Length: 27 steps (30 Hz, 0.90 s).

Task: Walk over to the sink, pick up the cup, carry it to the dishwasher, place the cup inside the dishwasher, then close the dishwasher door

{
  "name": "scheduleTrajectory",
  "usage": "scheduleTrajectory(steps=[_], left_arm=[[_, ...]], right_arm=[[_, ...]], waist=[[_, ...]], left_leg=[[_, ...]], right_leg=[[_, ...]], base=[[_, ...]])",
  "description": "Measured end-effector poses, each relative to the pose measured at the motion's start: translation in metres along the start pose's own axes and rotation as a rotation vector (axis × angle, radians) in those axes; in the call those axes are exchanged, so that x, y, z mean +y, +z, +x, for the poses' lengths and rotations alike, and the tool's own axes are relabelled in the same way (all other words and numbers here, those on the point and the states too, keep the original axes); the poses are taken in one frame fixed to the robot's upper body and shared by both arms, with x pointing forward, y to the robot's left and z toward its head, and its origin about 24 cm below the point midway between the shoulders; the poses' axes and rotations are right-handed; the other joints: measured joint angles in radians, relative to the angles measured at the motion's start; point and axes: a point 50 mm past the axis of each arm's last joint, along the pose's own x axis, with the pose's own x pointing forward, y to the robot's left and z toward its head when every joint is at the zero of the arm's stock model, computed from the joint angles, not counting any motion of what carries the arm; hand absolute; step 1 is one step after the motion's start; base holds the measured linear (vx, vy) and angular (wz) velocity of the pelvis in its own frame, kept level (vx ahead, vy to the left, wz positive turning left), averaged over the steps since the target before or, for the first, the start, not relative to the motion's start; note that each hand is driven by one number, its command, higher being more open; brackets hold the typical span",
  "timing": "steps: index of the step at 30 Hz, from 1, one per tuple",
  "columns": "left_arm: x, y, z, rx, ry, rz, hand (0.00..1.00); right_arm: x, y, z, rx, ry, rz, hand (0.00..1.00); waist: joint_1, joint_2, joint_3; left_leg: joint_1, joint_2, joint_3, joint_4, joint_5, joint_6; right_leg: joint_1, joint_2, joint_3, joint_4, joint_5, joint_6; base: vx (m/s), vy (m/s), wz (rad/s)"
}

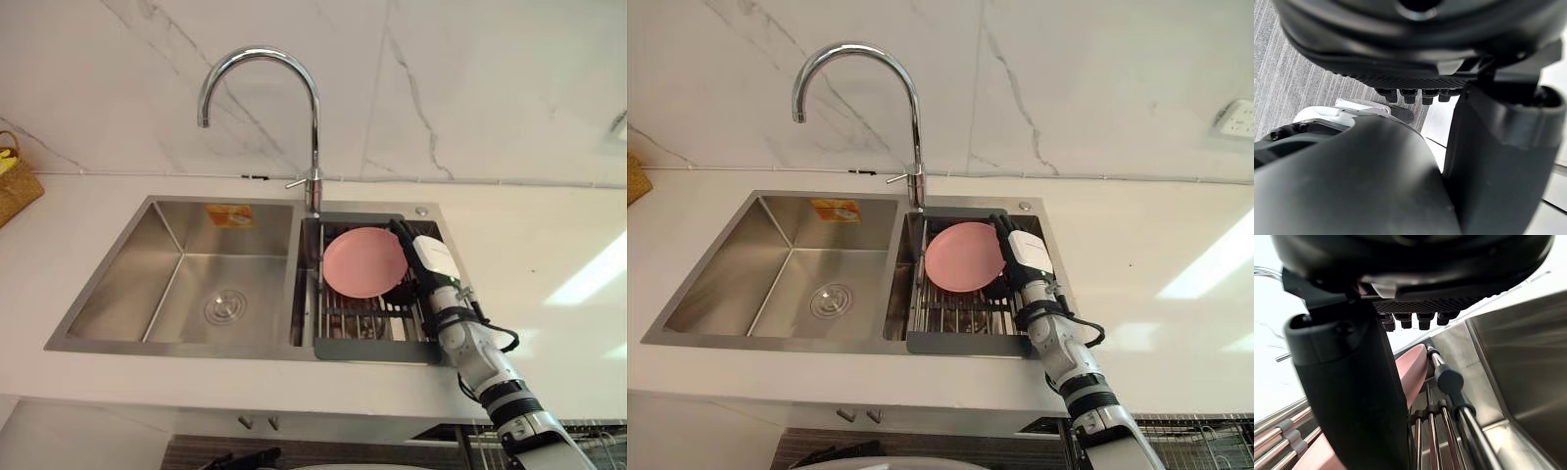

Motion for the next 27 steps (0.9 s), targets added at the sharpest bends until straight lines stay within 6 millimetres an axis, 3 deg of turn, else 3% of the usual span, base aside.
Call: scheduleTrajectory(steps=[11, 12, 27], left_arm=[[0.0, 0.002, 0.0, -0.018, -0.005, 0.002, 1.0], [0.0, 0.002, 0.0, -0.019, -0.006, 0.002, 1.0], [0.0, 0.003, 0.0, -0.038, -0.024, 0.003, 1.0]], right_arm=[[-0.005, 0.005, -0.001, -0.057, -0.116, -0.033, 1.0], [-0.006, 0.006, -0.001, -0.076, -0.131, -0.047, 0.0], [0.002, 0.021, -0.001, -0.288, -0.046, -0.26, 0.0]], waist=[[0.0, 0.0, 0.012], [0.001, 0.0, 0.012], [0.01, -0.003, 0.017]], left_leg=[[0.0, -0.001, 0.0, 0.0, 0.001, 0.001], [0.0, -0.001, 0.0, 0.0, 0.001, 0.001], [-0.01, -0.006, -0.015, 0.0, 0.003, 0.005]], right_leg=[[0.0, 0.0, 0.0, 0.0, 0.0, 0.0], [0.0, -0.001, 0.0, 0.0, 0.0, 0.0], [0.0, -0.004, -0.014, 0.0, 0.0, 0.001]], base=[[0.0, 0.0, 0.0], [0.0, 0.0, 0.0], [0.0, 0.0, 0.02]])
